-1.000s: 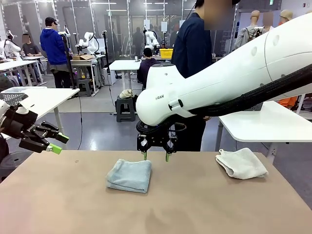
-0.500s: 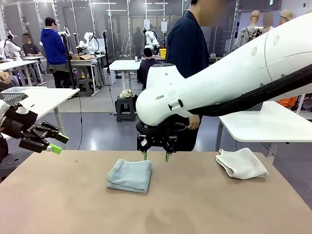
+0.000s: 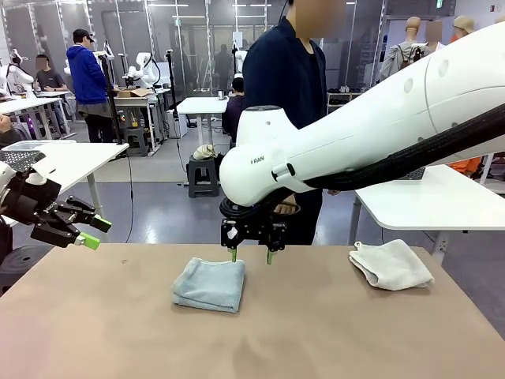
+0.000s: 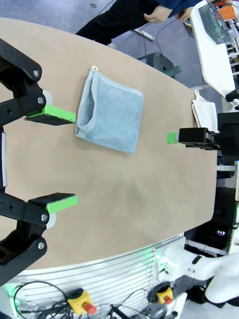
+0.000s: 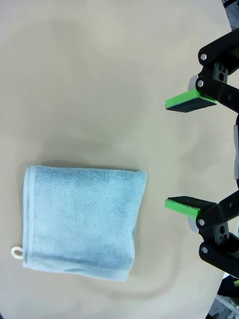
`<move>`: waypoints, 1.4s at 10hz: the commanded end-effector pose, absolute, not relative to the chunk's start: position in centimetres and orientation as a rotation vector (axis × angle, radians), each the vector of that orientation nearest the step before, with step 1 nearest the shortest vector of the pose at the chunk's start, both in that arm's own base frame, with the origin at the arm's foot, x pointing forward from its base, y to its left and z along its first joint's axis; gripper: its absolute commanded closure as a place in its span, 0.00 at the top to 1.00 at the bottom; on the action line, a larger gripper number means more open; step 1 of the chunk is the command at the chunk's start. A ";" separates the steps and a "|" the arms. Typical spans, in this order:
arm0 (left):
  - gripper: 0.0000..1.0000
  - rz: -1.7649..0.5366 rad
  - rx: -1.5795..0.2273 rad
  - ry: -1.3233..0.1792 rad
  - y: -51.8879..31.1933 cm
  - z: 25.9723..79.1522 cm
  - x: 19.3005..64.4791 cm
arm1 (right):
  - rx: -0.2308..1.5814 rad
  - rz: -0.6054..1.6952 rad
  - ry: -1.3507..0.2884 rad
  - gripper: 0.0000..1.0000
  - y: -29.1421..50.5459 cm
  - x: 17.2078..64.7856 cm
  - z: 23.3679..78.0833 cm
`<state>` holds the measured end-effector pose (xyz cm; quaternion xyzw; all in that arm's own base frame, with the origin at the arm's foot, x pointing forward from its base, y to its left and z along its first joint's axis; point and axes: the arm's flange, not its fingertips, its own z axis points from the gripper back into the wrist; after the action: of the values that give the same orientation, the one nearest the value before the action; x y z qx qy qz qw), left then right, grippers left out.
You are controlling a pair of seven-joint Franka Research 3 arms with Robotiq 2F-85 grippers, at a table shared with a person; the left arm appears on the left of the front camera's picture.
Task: Fold the towels and place them in the basket.
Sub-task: Stack the folded Towel with hook on the right side of the table.
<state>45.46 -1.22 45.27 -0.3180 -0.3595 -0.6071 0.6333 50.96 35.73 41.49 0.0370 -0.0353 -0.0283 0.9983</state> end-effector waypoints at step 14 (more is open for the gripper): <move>0.70 -1.399 -0.731 -0.824 -1.1 45.4 45.5 | 0.138 -0.195 -0.245 0.85 38.5 53.0 30.7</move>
<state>45.46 -1.22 45.27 -0.3179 -0.3595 -0.6071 0.6333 53.21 38.23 31.27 0.0732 -0.0968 -0.0838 0.9891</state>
